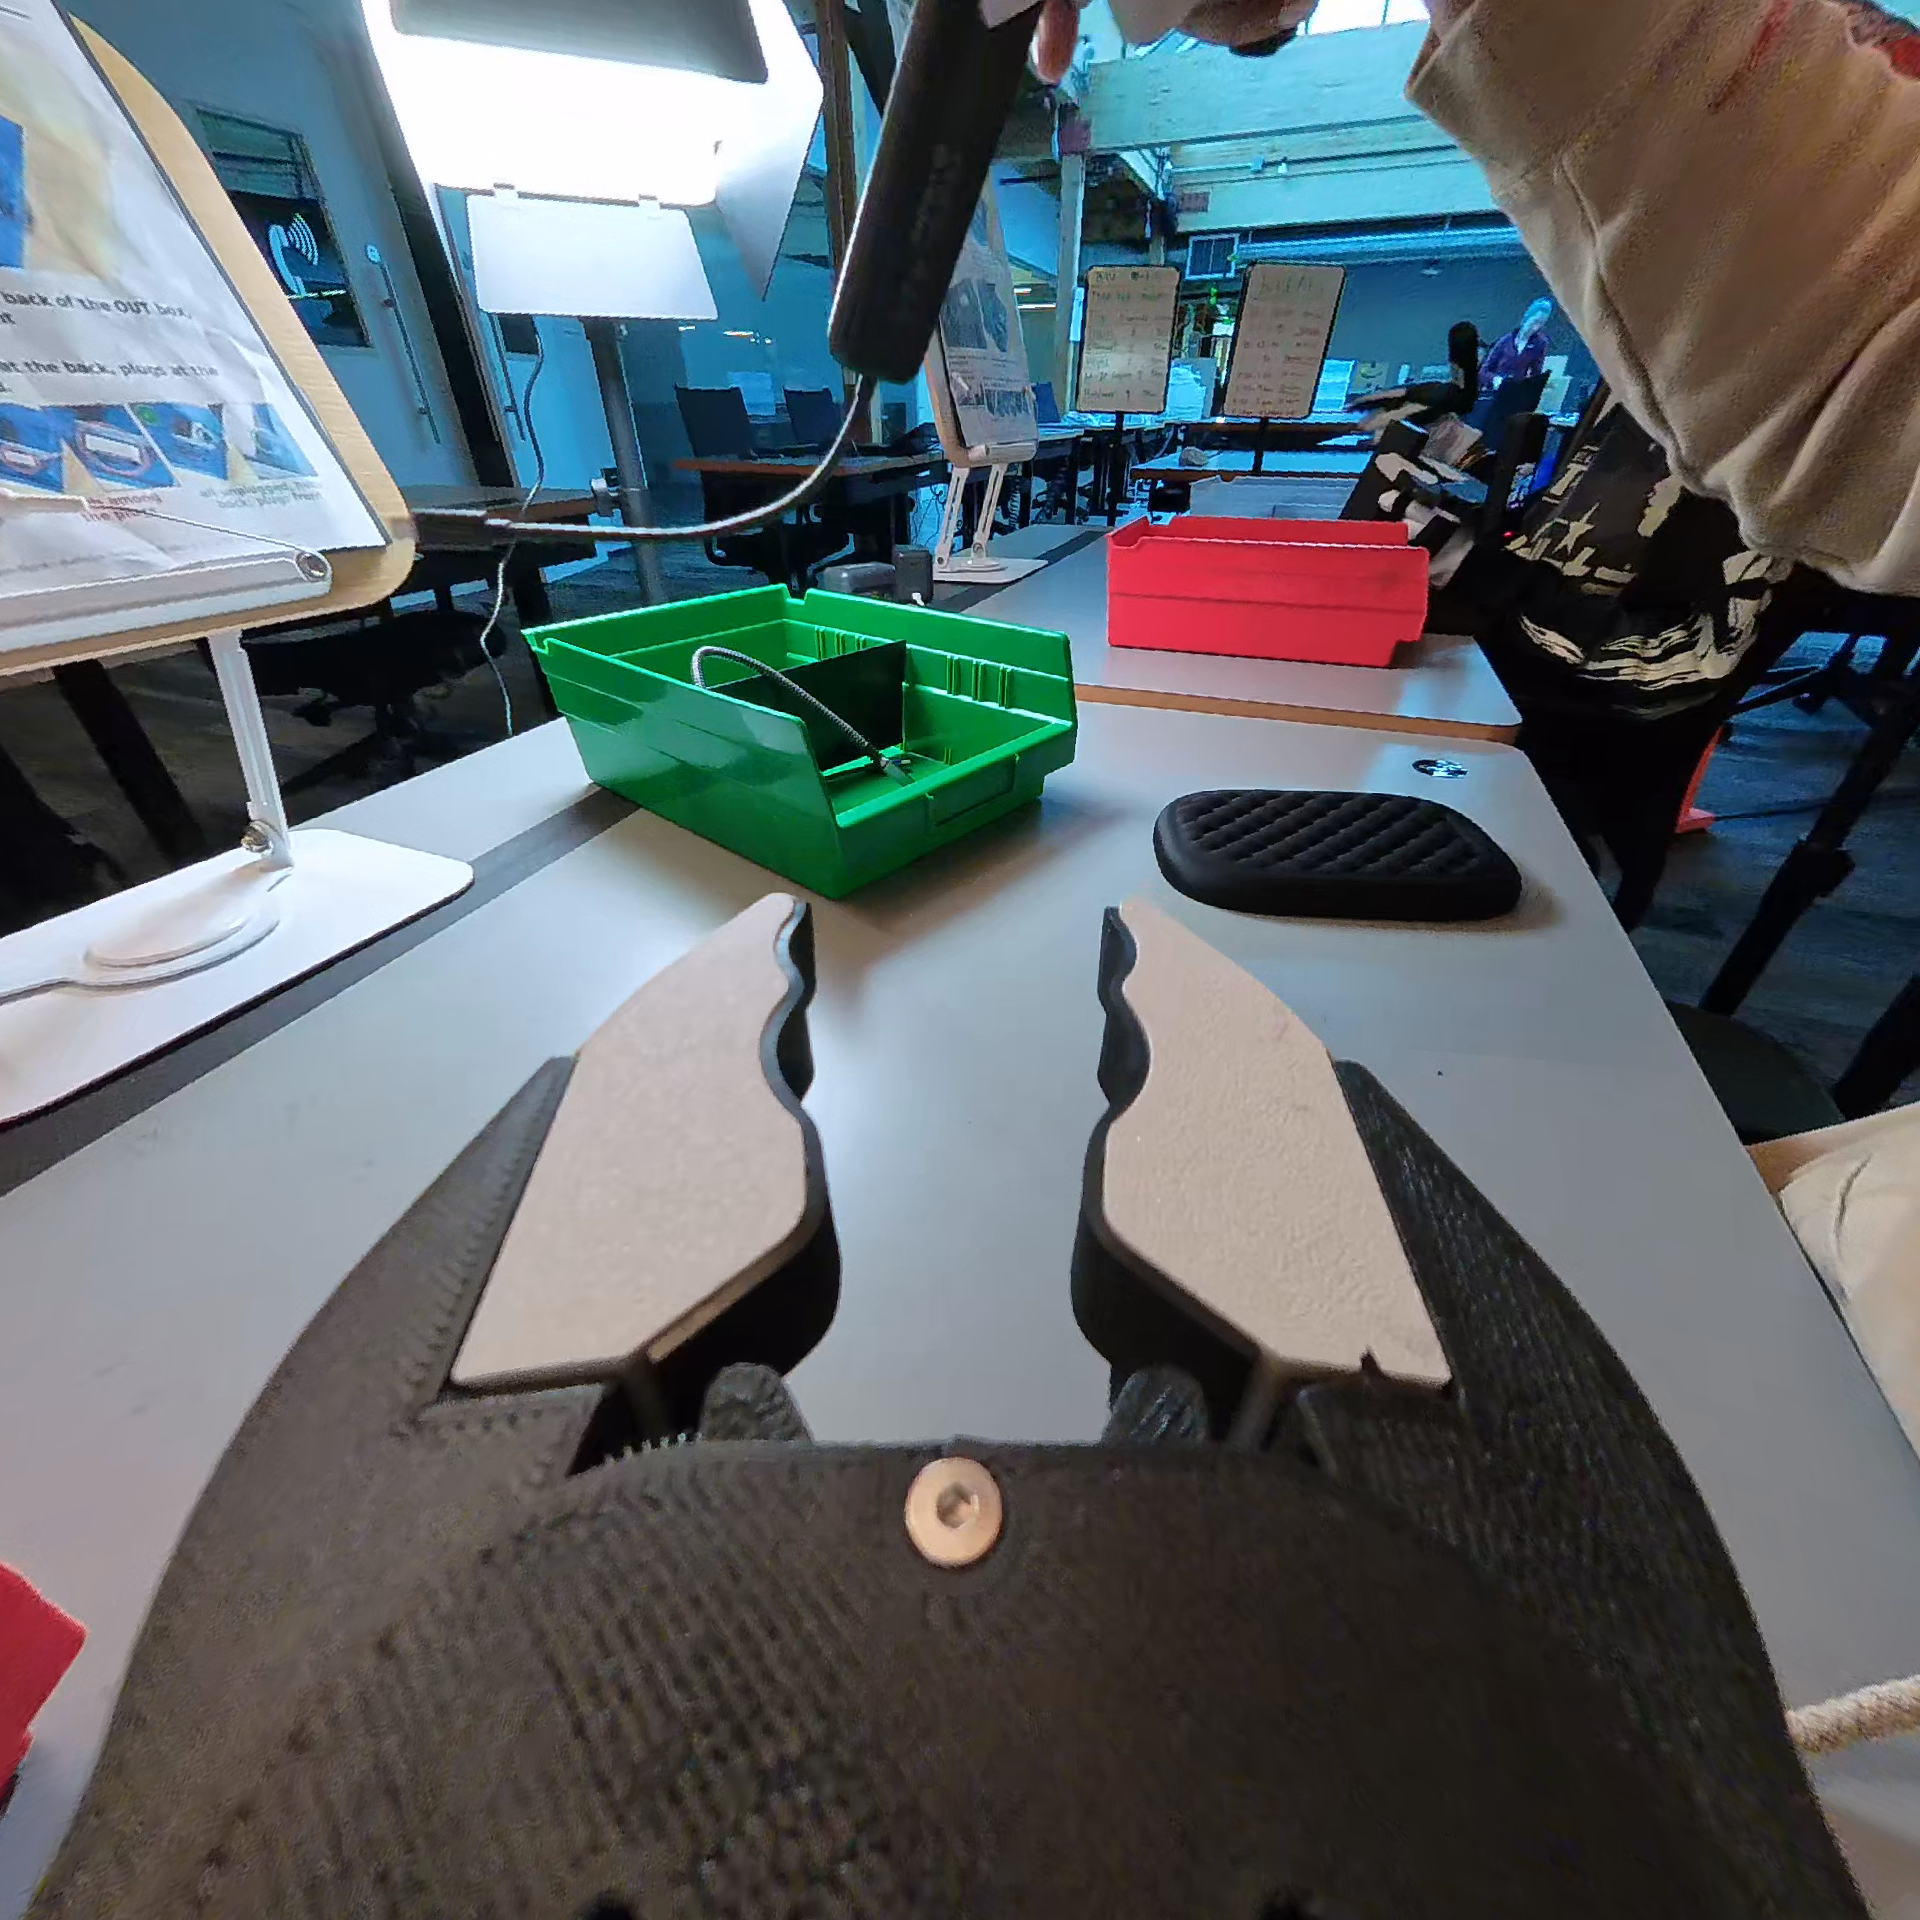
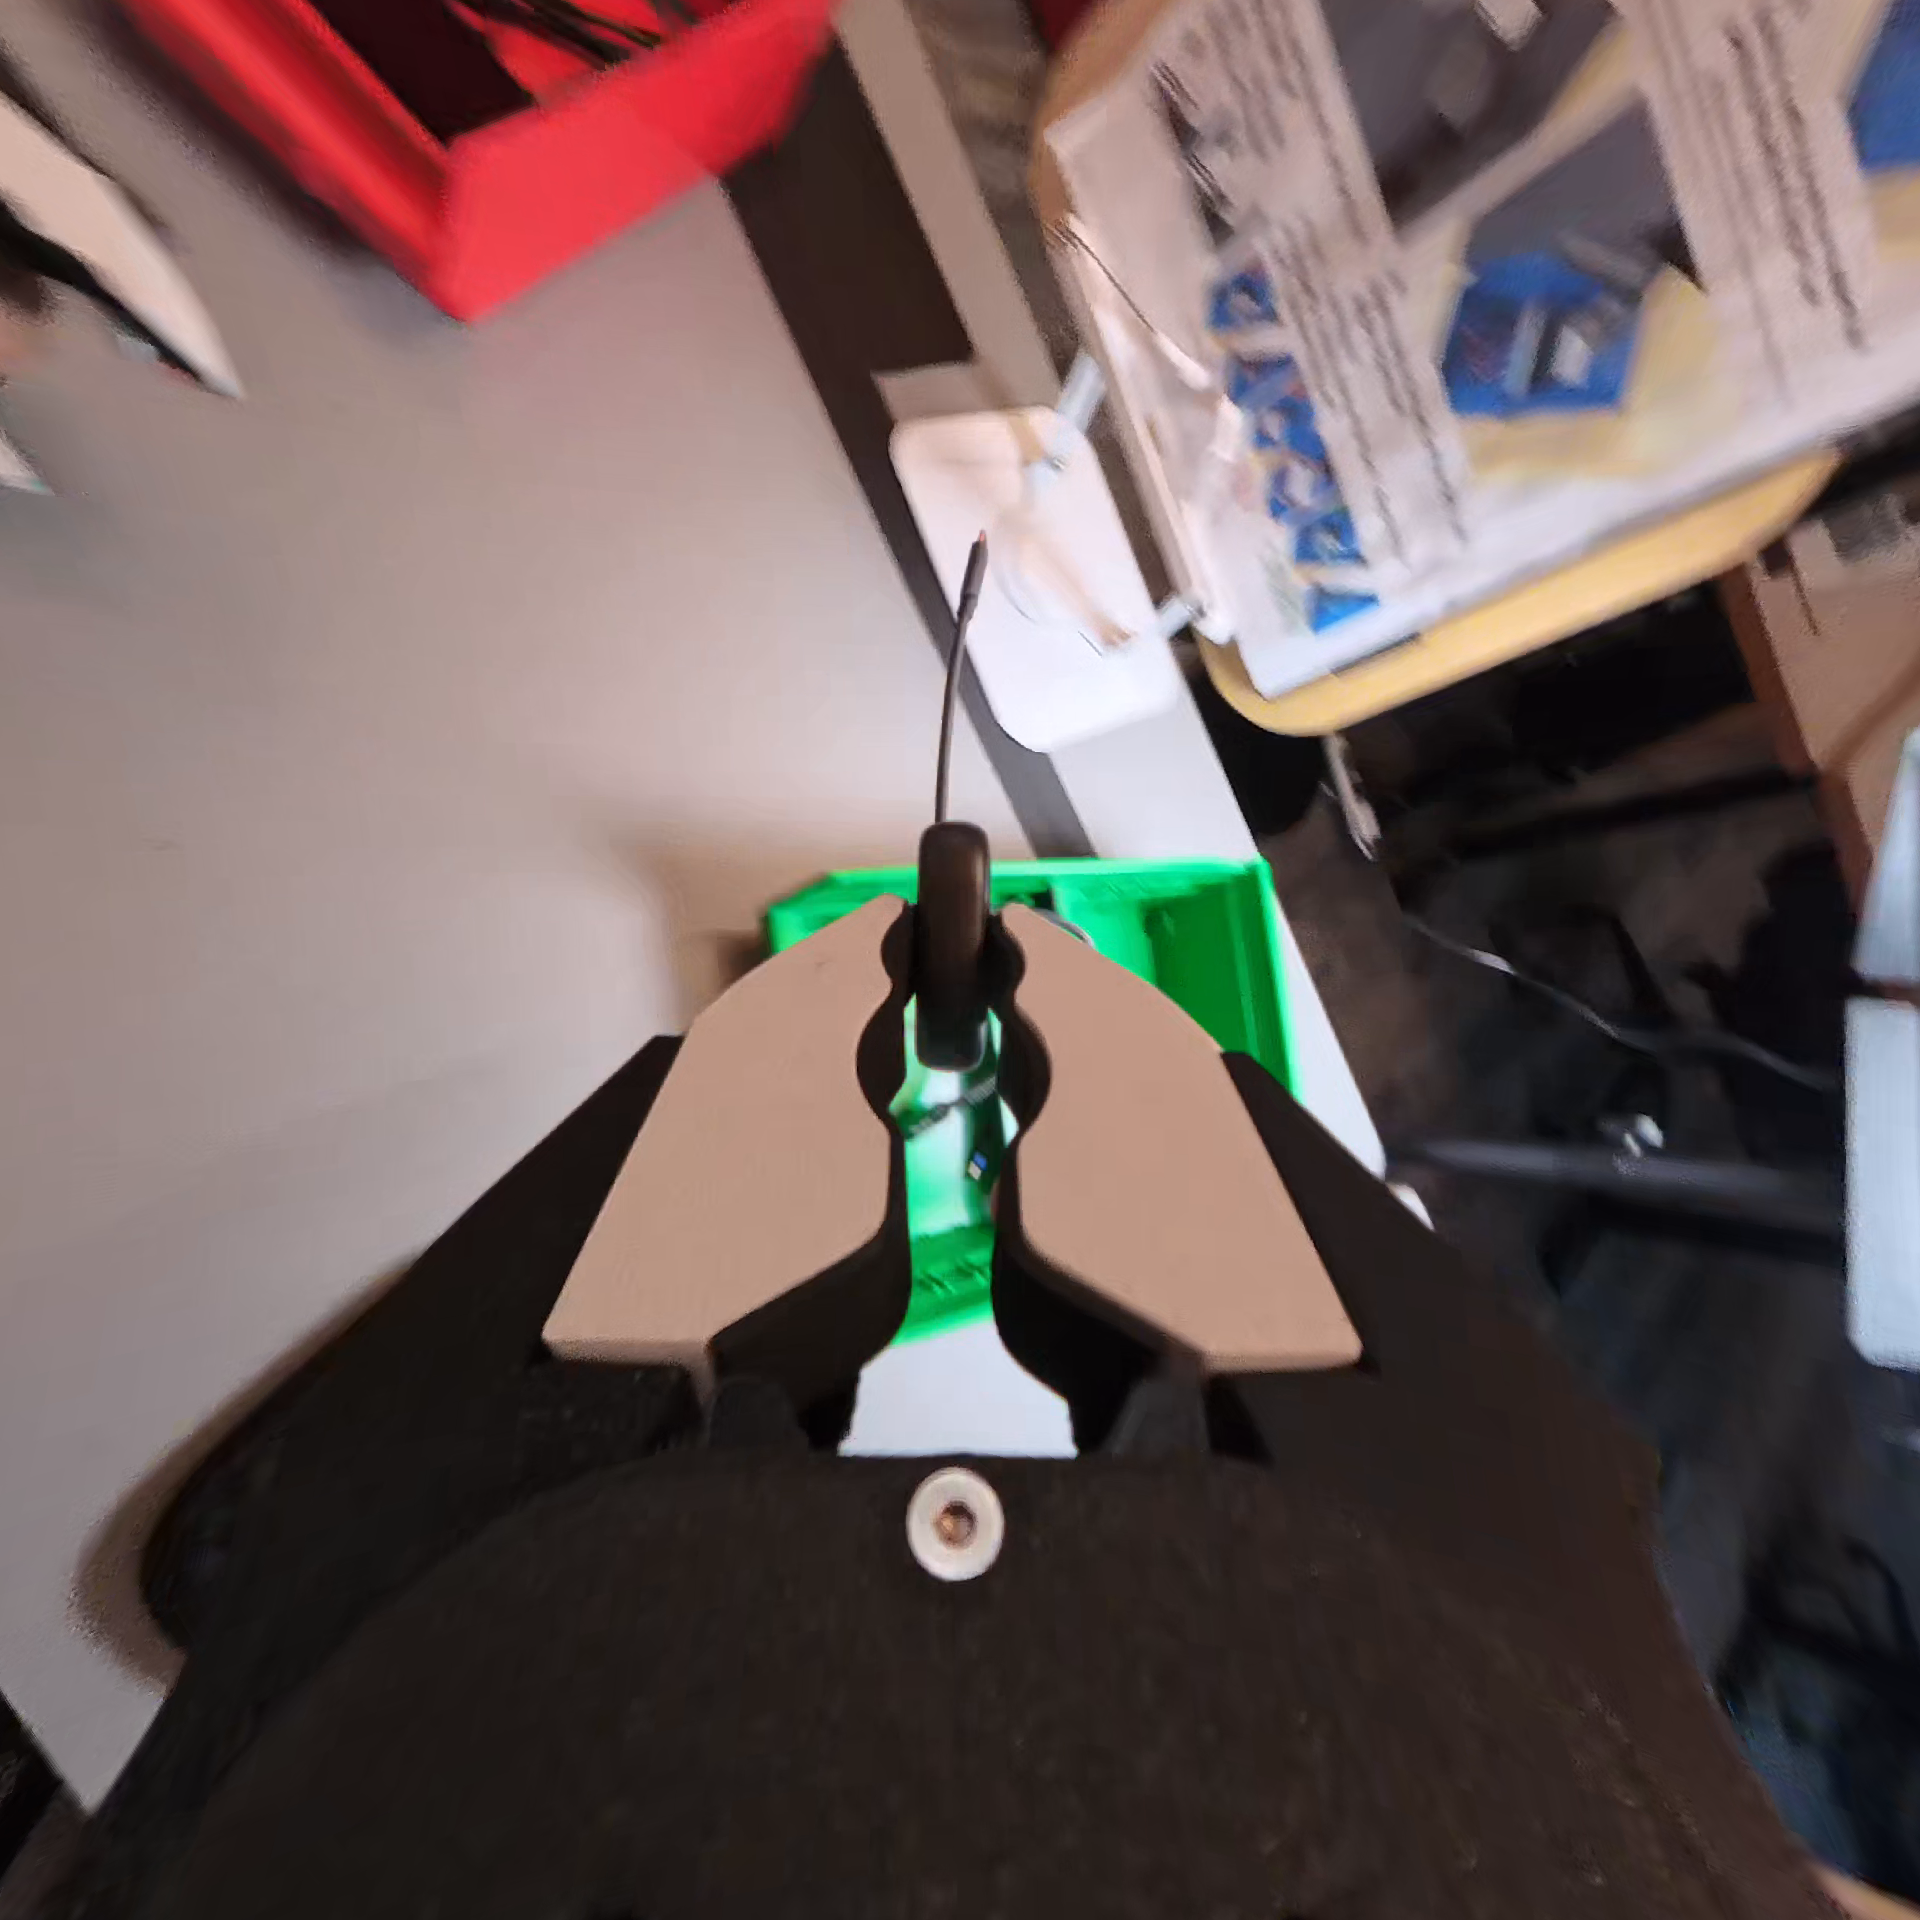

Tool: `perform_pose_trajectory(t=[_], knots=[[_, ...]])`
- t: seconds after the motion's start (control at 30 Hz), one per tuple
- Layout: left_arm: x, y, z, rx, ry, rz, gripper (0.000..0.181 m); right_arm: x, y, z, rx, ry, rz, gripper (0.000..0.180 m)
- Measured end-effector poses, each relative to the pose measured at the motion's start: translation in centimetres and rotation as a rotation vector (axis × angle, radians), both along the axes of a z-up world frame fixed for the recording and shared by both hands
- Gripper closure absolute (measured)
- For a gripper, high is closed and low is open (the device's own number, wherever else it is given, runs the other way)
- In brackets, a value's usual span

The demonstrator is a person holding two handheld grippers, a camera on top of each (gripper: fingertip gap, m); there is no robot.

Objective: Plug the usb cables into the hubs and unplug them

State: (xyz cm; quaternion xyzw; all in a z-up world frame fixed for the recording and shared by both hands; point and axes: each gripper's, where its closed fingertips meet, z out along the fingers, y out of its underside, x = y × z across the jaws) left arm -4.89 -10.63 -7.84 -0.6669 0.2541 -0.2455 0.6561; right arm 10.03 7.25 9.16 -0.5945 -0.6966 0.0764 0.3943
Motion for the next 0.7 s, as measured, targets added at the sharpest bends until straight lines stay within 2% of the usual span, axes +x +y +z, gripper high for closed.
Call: perform_pose_trajectory(t=[0.13,0.3,0.53,0.6,0.7], knots=[[0.0,0.1,-0.1,-0.007,-0.003,0.0,0.129,2.9,7.3,-1.3,0.048,-0.047,-0.194,0.168],[-0.1,0.2,-0.5,-0.021,0.0,0.001,0.129,4.2,15.0,-7.3,-0.017,-0.074,-0.317,0.167],[-1.1,0.5,-0.8,-0.033,-0.019,0.021,0.13,3.5,21.4,-15.7,-0.188,-0.007,-0.412,0.161],[-1.5,0.6,-0.8,-0.039,-0.029,0.025,0.13,4.2,23.3,-16.9,-0.187,0.022,-0.478,0.159],[-1.8,0.6,-0.9,-0.042,-0.037,0.031,0.13,6.0,25.9,-16.6,-0.128,0.098,-0.59,0.153]])
